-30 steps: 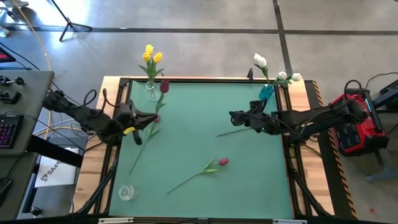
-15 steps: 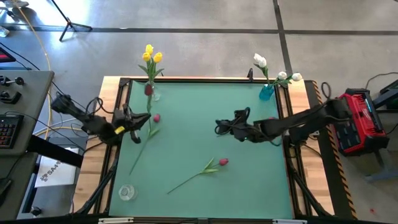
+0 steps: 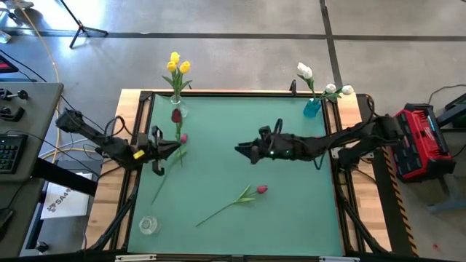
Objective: Sort flowers into vase by color
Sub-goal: Put the top red flower into the bottom transparent vase
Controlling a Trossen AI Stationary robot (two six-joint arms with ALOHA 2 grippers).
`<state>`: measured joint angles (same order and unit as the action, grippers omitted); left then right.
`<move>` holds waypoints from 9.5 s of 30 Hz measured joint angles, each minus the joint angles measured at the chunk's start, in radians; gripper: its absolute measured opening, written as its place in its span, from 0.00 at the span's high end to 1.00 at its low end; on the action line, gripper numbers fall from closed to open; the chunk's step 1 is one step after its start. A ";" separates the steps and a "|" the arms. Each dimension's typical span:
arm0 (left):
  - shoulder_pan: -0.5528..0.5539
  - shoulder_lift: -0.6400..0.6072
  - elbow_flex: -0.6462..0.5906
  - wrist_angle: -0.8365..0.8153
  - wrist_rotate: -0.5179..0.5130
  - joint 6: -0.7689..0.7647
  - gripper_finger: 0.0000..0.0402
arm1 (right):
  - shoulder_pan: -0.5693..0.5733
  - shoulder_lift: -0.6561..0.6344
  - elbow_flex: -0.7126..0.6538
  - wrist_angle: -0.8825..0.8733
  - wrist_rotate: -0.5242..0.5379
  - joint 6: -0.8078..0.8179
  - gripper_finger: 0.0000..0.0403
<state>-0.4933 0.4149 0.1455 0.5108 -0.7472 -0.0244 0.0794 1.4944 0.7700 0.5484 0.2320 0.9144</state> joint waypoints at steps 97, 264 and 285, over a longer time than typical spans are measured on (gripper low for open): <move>0.178 0.532 0.072 0.218 0.435 -0.468 0.68 | -0.033 0.517 0.903 -0.492 -0.402 -0.581 0.99; -0.907 -0.082 0.247 -0.455 -0.336 -0.339 0.76 | 0.329 0.594 1.358 -1.033 0.328 0.186 0.74; -0.907 -0.083 0.249 -0.645 -0.283 -0.390 0.76 | 0.361 0.603 1.203 -0.971 -0.091 -0.059 0.74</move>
<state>-1.3998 0.3321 0.3946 -0.1340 -1.0306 -0.4149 0.4403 2.0979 1.9732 -0.4228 0.1408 0.8550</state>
